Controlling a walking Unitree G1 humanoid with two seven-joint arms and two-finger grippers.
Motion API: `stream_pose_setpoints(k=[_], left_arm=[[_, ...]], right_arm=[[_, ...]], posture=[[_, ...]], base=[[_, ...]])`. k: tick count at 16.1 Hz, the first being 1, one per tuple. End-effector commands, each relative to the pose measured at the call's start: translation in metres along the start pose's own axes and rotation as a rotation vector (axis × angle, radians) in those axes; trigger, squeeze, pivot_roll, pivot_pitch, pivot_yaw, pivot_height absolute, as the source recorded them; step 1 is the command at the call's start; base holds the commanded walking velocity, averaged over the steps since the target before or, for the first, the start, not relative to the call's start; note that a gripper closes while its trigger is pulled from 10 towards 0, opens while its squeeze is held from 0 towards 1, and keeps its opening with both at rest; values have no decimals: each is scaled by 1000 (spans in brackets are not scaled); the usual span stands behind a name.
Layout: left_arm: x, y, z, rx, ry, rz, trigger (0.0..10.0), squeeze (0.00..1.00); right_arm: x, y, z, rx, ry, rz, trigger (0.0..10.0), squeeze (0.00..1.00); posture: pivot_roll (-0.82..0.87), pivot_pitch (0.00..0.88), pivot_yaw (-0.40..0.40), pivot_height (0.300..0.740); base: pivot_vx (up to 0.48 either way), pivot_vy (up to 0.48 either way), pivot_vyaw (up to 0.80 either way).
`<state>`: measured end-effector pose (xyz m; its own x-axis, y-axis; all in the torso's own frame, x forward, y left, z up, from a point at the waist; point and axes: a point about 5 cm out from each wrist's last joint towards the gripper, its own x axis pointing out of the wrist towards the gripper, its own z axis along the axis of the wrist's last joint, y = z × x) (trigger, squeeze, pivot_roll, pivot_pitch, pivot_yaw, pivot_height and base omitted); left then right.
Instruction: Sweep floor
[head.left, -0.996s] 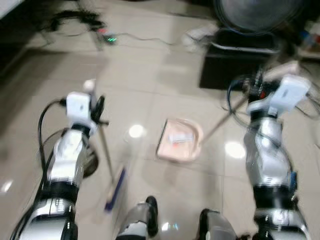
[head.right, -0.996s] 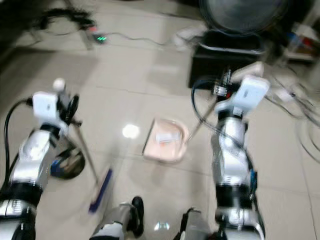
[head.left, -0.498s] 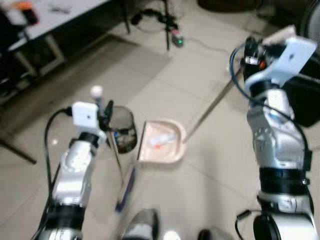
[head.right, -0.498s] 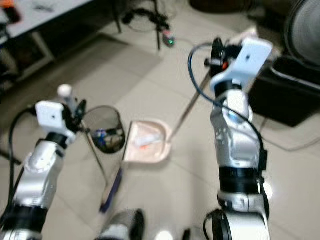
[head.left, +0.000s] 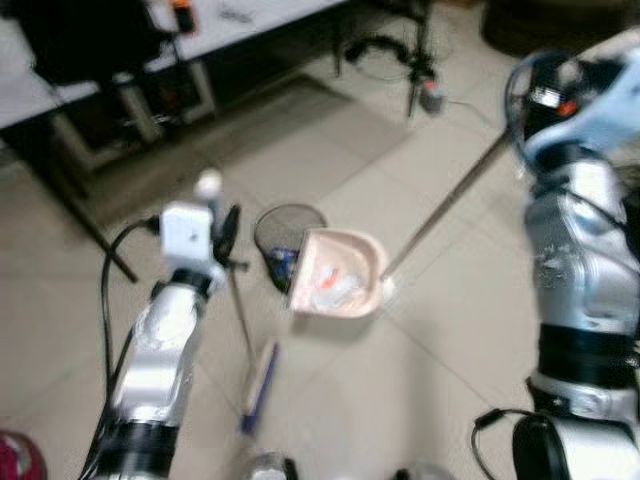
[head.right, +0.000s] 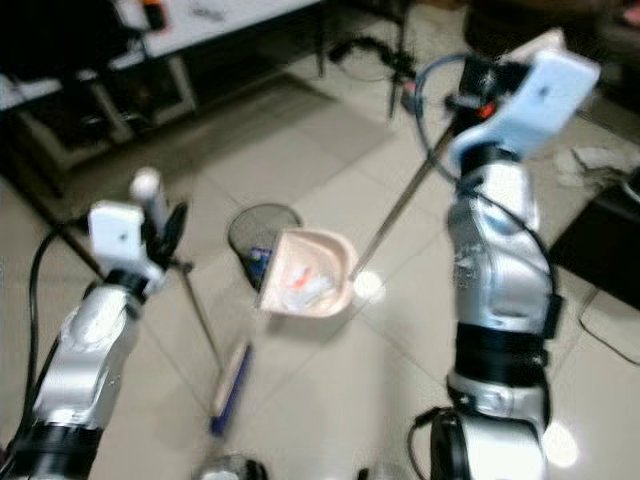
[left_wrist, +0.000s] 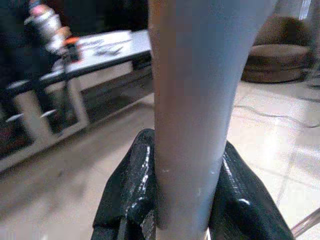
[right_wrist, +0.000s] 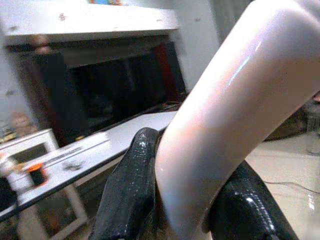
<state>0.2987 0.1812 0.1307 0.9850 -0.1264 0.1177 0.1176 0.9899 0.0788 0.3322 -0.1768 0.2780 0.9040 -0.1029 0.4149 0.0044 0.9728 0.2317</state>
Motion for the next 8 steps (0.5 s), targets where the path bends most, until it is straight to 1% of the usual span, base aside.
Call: stream_pose_setpoints(k=[1,4,6,8], left_arm=[[4,-1,12,23,-45,-5,10000,0],[3,-2,11,24,-32,2,10000,0],[4,-2,11,27,-28,1,10000,0],[4,-2,11,30,-26,4,10000,0]], right_arm=[[2,-2,16,34,-68,-8,10000,0],[2,-2,16,31,-62,-2,10000,0],[3,2,15,3,-49,24,10000,0],[3,2,15,-1,-46,26,10000,0]], posture=[[-22,80,74,740],[-21,83,73,740],[-17,85,69,740],[-15,85,60,740]], base=[[379,0,0],[401,0,0],[405,0,0],[405,0,0]])
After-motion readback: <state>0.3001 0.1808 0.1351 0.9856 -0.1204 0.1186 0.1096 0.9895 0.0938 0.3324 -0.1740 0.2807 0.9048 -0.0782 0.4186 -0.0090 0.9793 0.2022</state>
